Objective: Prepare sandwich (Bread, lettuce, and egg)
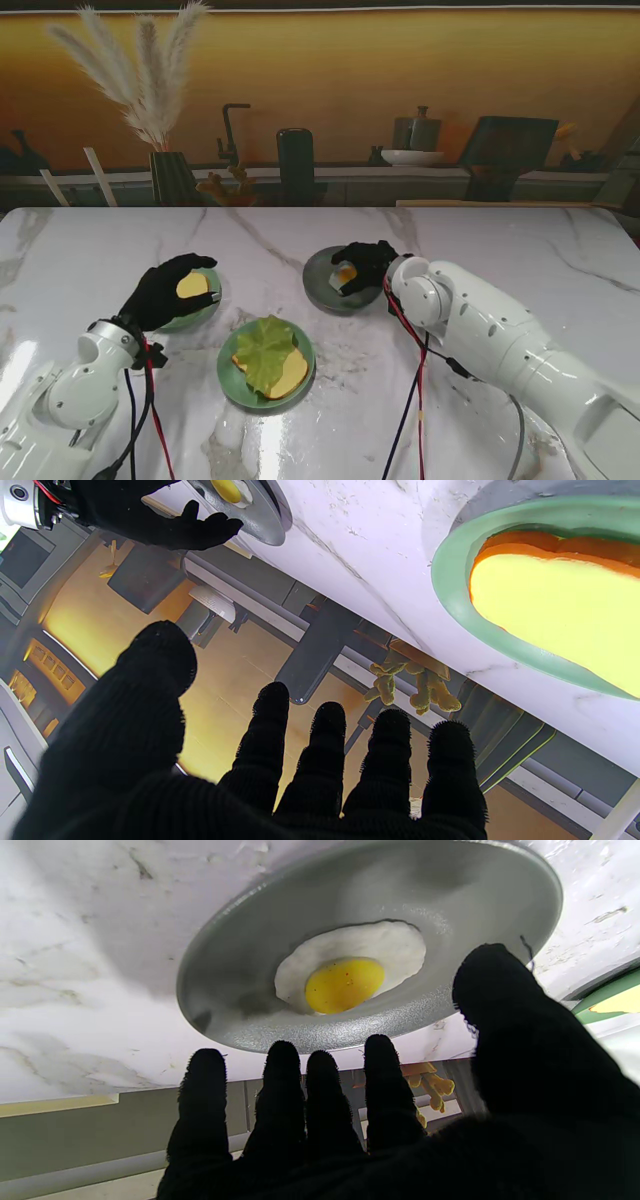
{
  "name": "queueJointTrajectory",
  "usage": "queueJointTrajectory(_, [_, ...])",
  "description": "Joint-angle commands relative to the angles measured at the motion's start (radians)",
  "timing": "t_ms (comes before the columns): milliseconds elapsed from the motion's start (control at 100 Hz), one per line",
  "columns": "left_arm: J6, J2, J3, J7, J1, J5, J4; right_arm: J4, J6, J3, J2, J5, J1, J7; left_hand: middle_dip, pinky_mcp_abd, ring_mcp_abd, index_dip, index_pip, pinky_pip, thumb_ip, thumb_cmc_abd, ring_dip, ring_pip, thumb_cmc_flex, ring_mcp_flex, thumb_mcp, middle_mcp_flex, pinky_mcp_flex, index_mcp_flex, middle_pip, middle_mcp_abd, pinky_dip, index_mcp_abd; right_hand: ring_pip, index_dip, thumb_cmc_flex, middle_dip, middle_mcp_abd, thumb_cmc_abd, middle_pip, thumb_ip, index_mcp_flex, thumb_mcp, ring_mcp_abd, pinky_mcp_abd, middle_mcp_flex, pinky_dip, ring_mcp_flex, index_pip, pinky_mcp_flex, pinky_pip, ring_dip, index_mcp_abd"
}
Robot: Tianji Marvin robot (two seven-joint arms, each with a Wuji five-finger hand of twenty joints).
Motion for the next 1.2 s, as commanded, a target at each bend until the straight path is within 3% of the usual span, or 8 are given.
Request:
queueJointTrajectory(0, [0.008, 0.0, 0.0, 0.0, 0.006, -0.001, -0.008, 0.013, 0.004, -0.01, -0.024, 0.003, 0.018, 0.001, -0.004, 0.007, -0.014, -0.005, -0.009, -0.006, -0.061, 0.027, -0.008, -0.02, 0.001, 0.015, -0.019, -0.003, -0.014, 0.017, -0.015, 0.004, -0.004, -0.023, -0.001, 0.014, 0.015, 0.005, 0.005, -0.028, 0.014, -0.009, -0.029, -0.012, -0.02, -0.011, -0.041, -0.012, -0.036, -0.003, -0.021, 0.009, -0.001, -0.013])
queueJointTrajectory(480, [0.014, -0.002, -0.012, 0.007, 0.033, -0.002, -0.024, 0.197, -0.014, -0.107, -0.09, 0.071, 0.098, -0.026, -0.003, 0.012, -0.013, -0.002, -0.012, -0.008, -0.06, 0.033, -0.006, -0.021, 0.012, 0.015, -0.028, -0.004, -0.014, 0.019, -0.016, 0.005, -0.005, -0.027, 0.006, 0.027, 0.022, 0.002, -0.001, -0.057, 0.025, -0.01, -0.057, -0.004, -0.028, -0.021, -0.067, -0.015, -0.052, -0.008, -0.028, 0.006, -0.001, -0.025])
queueJointTrajectory(610, [0.016, -0.002, -0.008, 0.008, 0.028, -0.003, -0.023, 0.223, -0.027, -0.116, -0.099, 0.079, 0.1, -0.038, -0.002, 0.012, -0.013, -0.001, -0.011, -0.007, -0.058, 0.031, -0.005, -0.021, 0.015, 0.016, -0.027, -0.004, -0.013, 0.02, -0.015, 0.005, -0.003, -0.024, 0.034, 0.05, 0.04, 0.025, -0.006, -0.08, 0.068, -0.009, -0.041, -0.004, -0.032, -0.025, -0.067, -0.009, -0.044, 0.021, -0.021, 0.018, 0.013, -0.026])
queueJointTrajectory(920, [0.025, -0.001, -0.002, 0.003, 0.023, 0.002, -0.024, 0.294, -0.06, -0.145, -0.129, 0.074, 0.094, -0.105, -0.001, 0.015, -0.013, 0.002, -0.006, -0.005, -0.054, 0.024, -0.004, -0.019, 0.023, 0.018, -0.02, -0.002, -0.015, 0.024, -0.012, 0.005, 0.001, -0.023, 0.301, 0.332, 0.111, 0.25, -0.053, -0.13, 0.316, -0.006, -0.003, 0.013, -0.063, -0.062, -0.051, 0.072, -0.02, 0.323, 0.018, 0.114, 0.203, -0.089])
queueJointTrajectory(1190, [0.027, -0.001, 0.0, 0.007, 0.018, 0.008, -0.022, 0.342, -0.077, -0.166, -0.152, 0.079, 0.089, -0.139, 0.0, 0.017, -0.015, 0.004, -0.003, -0.004, -0.054, 0.022, -0.001, -0.016, 0.02, 0.019, -0.014, 0.0, -0.015, 0.024, -0.011, 0.004, 0.004, -0.024, 0.499, 0.462, 0.166, 0.406, -0.11, -0.145, 0.447, -0.011, 0.087, 0.053, -0.091, -0.082, 0.054, 0.122, 0.057, 0.592, 0.07, 0.174, 0.363, -0.13])
